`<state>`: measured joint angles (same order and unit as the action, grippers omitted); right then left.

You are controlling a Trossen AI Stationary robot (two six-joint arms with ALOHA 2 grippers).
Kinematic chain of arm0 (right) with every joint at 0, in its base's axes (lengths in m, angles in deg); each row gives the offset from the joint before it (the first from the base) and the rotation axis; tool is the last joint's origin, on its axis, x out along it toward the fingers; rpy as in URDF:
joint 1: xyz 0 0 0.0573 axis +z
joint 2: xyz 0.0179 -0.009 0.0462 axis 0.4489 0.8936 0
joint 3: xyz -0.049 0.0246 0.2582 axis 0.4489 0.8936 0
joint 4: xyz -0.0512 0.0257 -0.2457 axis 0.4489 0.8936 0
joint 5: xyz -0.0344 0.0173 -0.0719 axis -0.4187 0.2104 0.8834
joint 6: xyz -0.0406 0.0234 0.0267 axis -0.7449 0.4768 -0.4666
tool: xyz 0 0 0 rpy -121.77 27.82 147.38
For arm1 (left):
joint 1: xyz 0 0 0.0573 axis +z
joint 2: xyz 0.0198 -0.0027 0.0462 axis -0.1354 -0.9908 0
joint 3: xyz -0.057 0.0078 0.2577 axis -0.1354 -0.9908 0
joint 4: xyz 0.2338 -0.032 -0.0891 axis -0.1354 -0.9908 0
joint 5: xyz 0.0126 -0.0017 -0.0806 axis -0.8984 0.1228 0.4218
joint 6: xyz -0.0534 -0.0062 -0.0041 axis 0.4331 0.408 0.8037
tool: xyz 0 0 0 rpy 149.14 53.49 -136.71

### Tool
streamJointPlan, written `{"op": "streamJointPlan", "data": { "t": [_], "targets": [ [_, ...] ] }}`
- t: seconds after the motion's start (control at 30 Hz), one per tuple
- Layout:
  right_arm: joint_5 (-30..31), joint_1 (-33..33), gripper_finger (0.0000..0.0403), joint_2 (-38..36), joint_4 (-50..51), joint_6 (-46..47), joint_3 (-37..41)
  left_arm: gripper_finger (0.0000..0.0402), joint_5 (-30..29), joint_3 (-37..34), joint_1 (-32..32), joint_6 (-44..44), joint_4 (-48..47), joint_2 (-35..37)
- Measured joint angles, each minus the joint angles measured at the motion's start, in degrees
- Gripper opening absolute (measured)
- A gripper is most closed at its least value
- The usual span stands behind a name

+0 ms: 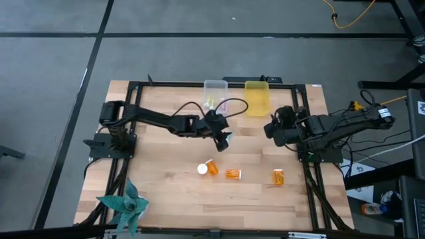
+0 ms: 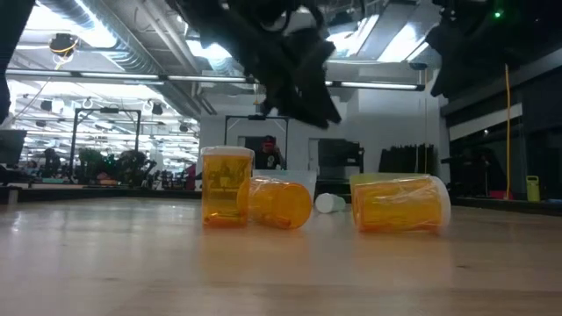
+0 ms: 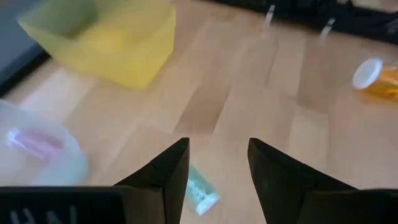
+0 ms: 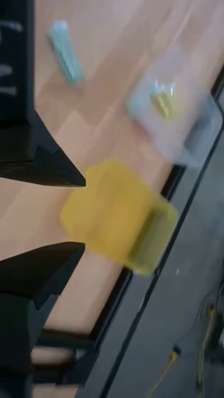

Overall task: Pick and place medicine bottles into bin by pill shape (circle, oval)
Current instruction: Put the small blue pill bottle into the transparent bin

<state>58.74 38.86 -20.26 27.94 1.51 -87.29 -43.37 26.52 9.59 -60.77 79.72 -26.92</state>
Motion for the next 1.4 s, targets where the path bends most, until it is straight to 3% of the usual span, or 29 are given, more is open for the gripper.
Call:
{"op": "streamJointPlan", "data": {
  "t": [0.13, 0.33, 1.4],
  "targets": [
    [0.1, 0.0, 0.0158, -0.1, 2.3, 3.3, 0.0, 0.0157, -0.8, 0.0, 0.1, 2.5, 2.1, -4.0],
    [0.0, 0.0, 0.0158, -0.1, 2.2, 3.3, 0.0, 0.0157, -7.1, 1.0, 0.2, 2.6, 4.1, -9.7],
    [-0.6, 0.0, 0.0158, 0.0, 1.8, 3.3, 0.0, 0.0157, -6.8, 3.4, -0.5, 7.4, -0.6, -16.1]
  ]
}}
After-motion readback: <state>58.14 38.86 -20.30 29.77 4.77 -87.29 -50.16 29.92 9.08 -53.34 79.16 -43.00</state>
